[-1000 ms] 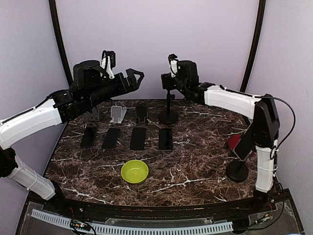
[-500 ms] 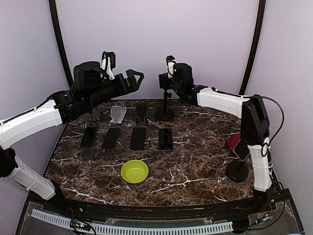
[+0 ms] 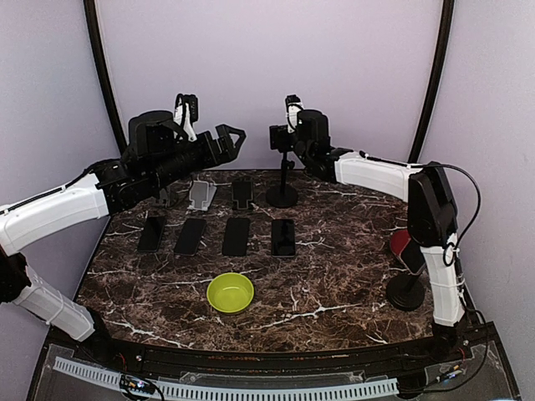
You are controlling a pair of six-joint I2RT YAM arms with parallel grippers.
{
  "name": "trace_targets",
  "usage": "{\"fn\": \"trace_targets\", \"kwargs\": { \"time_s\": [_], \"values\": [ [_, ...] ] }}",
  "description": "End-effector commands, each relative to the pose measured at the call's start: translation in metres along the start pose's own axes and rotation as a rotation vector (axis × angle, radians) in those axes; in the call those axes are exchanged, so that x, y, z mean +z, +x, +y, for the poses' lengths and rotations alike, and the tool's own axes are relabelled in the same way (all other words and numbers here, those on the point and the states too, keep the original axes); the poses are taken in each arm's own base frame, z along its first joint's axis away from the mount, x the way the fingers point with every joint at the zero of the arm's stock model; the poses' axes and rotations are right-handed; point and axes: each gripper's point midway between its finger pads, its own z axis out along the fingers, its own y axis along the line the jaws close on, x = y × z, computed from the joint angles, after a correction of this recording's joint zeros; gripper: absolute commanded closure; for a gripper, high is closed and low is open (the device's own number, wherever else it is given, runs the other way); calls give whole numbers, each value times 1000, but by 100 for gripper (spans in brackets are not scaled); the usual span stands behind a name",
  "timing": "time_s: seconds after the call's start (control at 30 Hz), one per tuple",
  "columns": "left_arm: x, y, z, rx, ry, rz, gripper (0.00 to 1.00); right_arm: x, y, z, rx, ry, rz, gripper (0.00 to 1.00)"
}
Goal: Remove the phone from the phone stand
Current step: Place the phone stand at the center of the board, then pick up the phone stand with the phone from the center of the board.
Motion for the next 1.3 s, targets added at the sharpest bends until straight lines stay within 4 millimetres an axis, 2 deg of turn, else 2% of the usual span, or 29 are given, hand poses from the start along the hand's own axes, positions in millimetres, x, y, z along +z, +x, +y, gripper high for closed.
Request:
{"fn": "trace_targets", "kwargs": {
  "time_s": [0.0, 0.07, 0.37, 0.63, 0.7, 0.83, 0.93, 1.03, 1.13, 1.2, 1.23, 1.27],
  "values": [
    [-5, -8, 5, -7, -12, -34, 1, -10, -47, -8, 67, 11, -137, 7],
    [-4, -7, 6, -7, -18, -32, 1, -12, -47, -9, 67, 8, -136, 5],
    [5, 7, 9, -12, -24, 4, 1, -38, -71, -8, 91, -36, -164, 0],
    [14, 33, 38, 36, -142, 45, 1, -71, -89, -13, 97, -56, -159, 1],
    [15, 39, 43, 60, -162, 53, 1, -81, -96, -8, 107, -110, -159, 0],
    [14, 43, 46, 103, -153, 42, 1, -101, -104, -11, 105, -137, -152, 0],
    [14, 48, 41, 126, -108, 42, 1, -118, -111, -11, 104, -169, -150, 1],
    [21, 61, 26, 185, -19, 110, 1, -136, -122, -15, 101, -192, -151, 1],
    [25, 72, 21, 181, 27, 136, 1, -152, -129, -17, 98, -216, -143, 1],
    [25, 77, 12, 191, 85, 142, 1, -157, -123, -18, 92, -222, -118, 0],
    [25, 80, 7, 200, 119, 147, 1, -170, -135, -22, 99, -227, -135, 0],
    [24, 82, 1, 211, 152, 151, 1, -176, -137, -24, 100, -232, -130, 1]
  ]
}}
